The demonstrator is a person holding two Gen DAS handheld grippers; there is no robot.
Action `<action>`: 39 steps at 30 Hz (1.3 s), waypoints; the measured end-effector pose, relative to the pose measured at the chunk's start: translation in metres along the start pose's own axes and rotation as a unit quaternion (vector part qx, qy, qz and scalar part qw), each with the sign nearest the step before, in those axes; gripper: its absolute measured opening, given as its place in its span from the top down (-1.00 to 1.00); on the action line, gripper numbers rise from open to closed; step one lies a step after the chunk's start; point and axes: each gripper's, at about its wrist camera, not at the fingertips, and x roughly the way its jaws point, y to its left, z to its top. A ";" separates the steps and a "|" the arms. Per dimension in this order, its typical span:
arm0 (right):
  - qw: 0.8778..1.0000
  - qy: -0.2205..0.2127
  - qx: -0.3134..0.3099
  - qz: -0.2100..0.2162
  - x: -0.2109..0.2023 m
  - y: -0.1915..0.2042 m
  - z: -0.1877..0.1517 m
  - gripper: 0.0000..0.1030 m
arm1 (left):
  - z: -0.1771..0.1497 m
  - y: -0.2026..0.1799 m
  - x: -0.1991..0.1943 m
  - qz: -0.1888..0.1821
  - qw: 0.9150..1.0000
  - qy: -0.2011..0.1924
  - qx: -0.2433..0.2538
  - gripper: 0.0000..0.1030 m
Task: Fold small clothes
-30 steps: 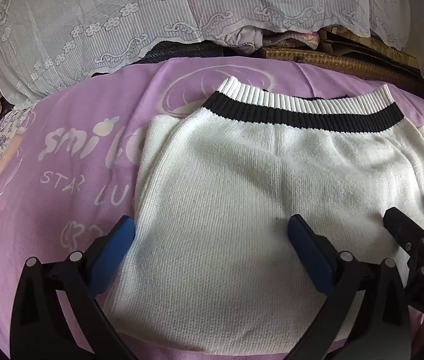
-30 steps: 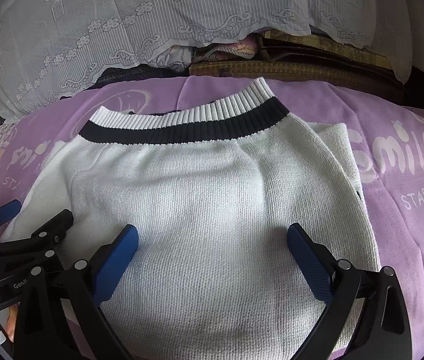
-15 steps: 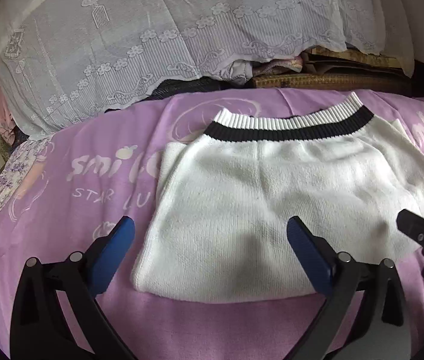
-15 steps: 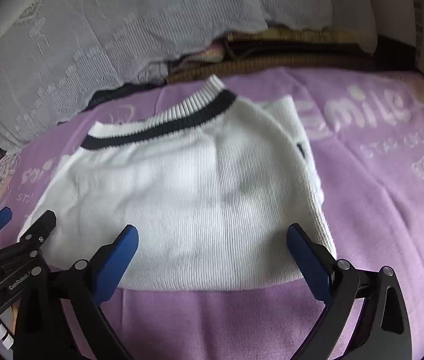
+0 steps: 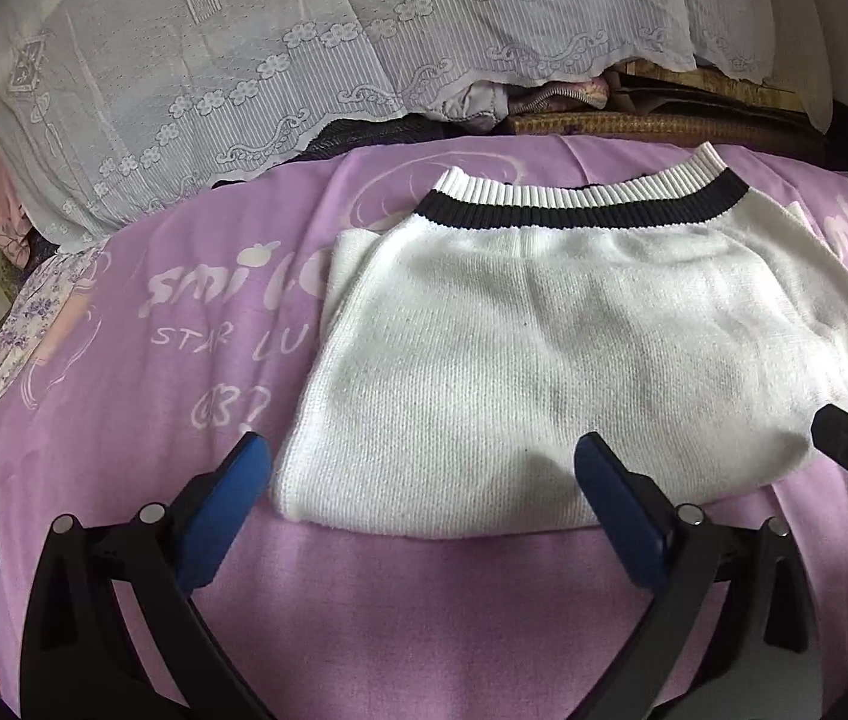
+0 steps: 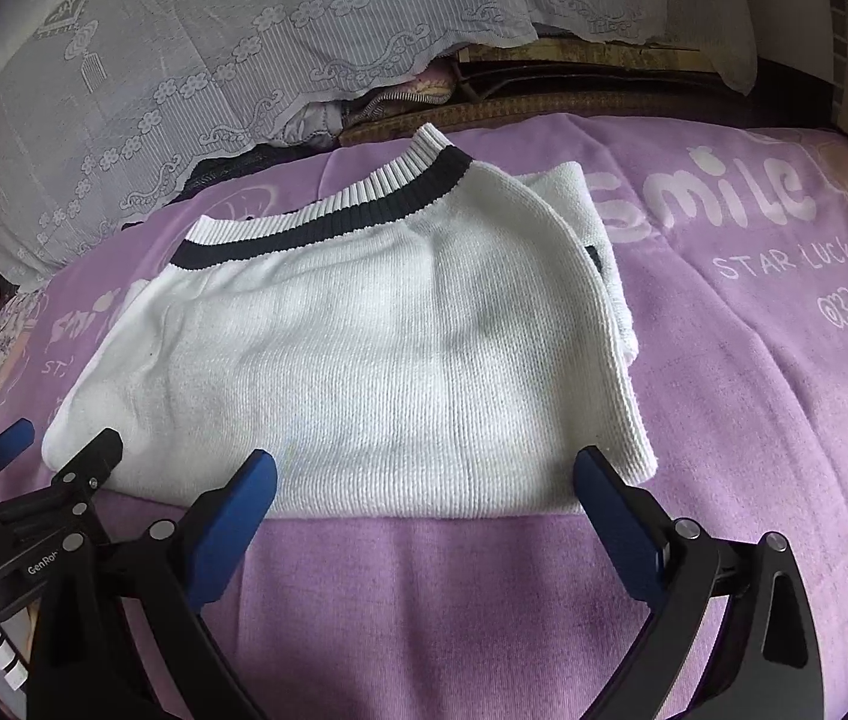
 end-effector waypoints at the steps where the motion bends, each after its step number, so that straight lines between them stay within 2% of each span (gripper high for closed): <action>1: 1.000 0.000 0.003 0.003 -0.002 -0.001 -0.002 -0.93 | 0.000 0.003 -0.001 -0.001 1.000 0.001 -0.004 -0.92; 6: 0.999 0.017 0.030 0.021 -0.007 -0.012 -0.012 -0.93 | -0.006 0.009 -0.006 -0.001 1.000 0.003 -0.015 -0.92; 11: 0.998 0.015 0.041 0.036 -0.015 -0.017 -0.020 -0.93 | -0.011 0.008 -0.012 0.001 1.000 0.002 -0.012 -0.92; 14: 0.996 0.017 0.062 0.059 -0.015 -0.026 -0.020 -0.93 | -0.012 0.010 -0.018 -0.003 1.000 0.001 -0.014 -0.92; 19: 0.983 -0.002 0.126 0.137 -0.014 -0.053 -0.018 -0.93 | 0.004 0.005 -0.018 -0.020 1.000 0.010 -0.019 -0.92; 24: 0.969 -0.023 0.158 0.189 -0.020 -0.068 -0.019 -0.93 | 0.028 -0.025 -0.012 -0.017 1.000 0.005 -0.001 -0.92; 27: 0.964 -0.026 0.174 0.197 -0.021 -0.076 -0.016 -0.91 | 0.038 -0.034 0.000 -0.034 0.999 0.020 -0.020 -0.92; 29: 0.962 -0.037 0.190 0.193 -0.021 -0.082 -0.015 -0.87 | 0.038 -0.037 0.017 -0.042 0.998 0.045 -0.031 -0.92; 31: 0.959 -0.044 0.210 0.186 -0.017 -0.089 -0.011 -0.79 | 0.029 -0.044 0.042 -0.044 0.996 0.075 -0.022 -0.92; 32: 0.958 -0.045 0.218 0.182 -0.012 -0.092 -0.006 -0.76 | 0.026 -0.041 0.041 -0.051 0.996 0.061 -0.032 -0.92; 33: 0.957 -0.043 0.226 0.176 -0.006 -0.096 -0.001 -0.67 | 0.027 -0.040 0.039 -0.054 0.996 0.063 -0.033 -0.92; 35: 0.956 -0.038 0.243 0.159 0.007 -0.102 0.012 -0.43 | 0.026 -0.040 0.038 -0.055 0.996 0.063 -0.031 -0.92; 37: 0.951 -0.026 0.268 0.154 0.024 -0.110 0.023 0.11 | 0.026 -0.035 0.030 -0.062 0.996 0.059 -0.038 -0.92; 39: 0.940 -0.012 0.298 0.164 0.040 -0.119 0.029 0.31 | 0.032 -0.030 0.020 -0.065 0.996 0.041 -0.049 -0.92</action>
